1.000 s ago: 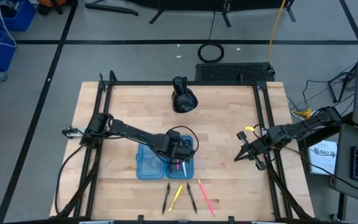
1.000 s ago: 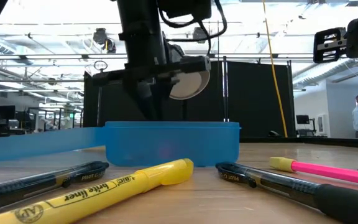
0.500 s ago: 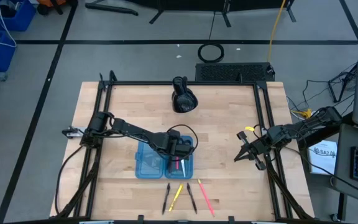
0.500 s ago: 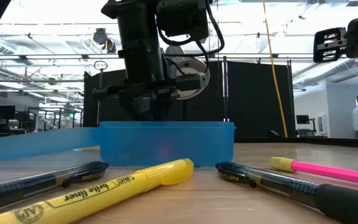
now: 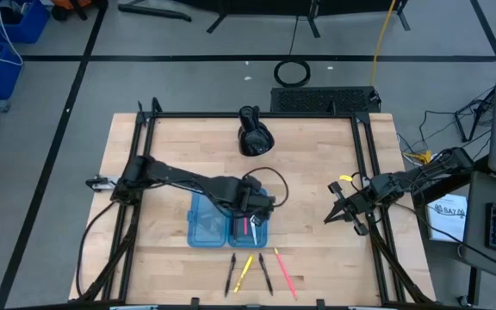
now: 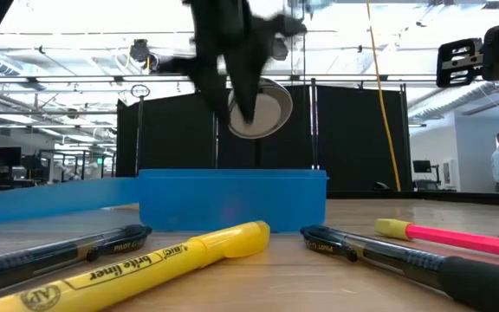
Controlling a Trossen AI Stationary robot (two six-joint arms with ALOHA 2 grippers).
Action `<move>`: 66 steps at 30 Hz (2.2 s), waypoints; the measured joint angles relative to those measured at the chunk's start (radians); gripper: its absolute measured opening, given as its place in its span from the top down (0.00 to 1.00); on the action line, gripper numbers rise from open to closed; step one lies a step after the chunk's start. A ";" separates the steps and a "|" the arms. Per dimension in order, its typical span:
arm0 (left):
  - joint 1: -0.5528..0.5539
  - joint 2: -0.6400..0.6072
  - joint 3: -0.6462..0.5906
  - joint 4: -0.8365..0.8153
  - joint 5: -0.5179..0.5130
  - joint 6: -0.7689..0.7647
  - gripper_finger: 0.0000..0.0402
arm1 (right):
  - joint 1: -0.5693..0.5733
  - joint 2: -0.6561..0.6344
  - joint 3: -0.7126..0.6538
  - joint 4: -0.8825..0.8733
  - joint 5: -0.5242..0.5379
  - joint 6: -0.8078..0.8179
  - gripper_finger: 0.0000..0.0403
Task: Pick & place school supplies into a supply box
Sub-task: Put the pink pencil into the blue supply box
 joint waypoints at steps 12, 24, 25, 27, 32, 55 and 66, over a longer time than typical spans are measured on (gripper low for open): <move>-0.326 -0.002 0.179 -0.200 -0.212 0.042 0.70 | 0.000 0.000 0.000 0.000 -0.002 -0.018 1.00; -0.506 -0.121 -0.088 -0.054 -0.419 0.007 0.88 | 0.000 0.007 0.000 0.079 0.000 -0.020 1.00; -0.514 -0.151 -0.153 -0.005 -0.425 0.009 0.90 | 0.000 0.012 0.000 0.104 0.001 -0.013 1.00; -0.528 -0.214 -0.293 0.130 -0.440 0.043 0.95 | 0.000 0.019 0.000 0.121 0.000 0.003 1.00; -0.554 -0.402 -0.694 0.726 -0.433 0.381 0.98 | 0.000 0.036 0.000 0.123 0.001 0.040 1.00; -0.333 -1.113 -1.699 1.990 -0.293 1.098 0.99 | 0.001 0.177 0.000 0.149 0.080 0.248 1.00; -0.287 -1.133 -1.836 2.129 -0.329 1.154 0.98 | 0.074 0.348 0.121 0.225 0.291 0.425 1.00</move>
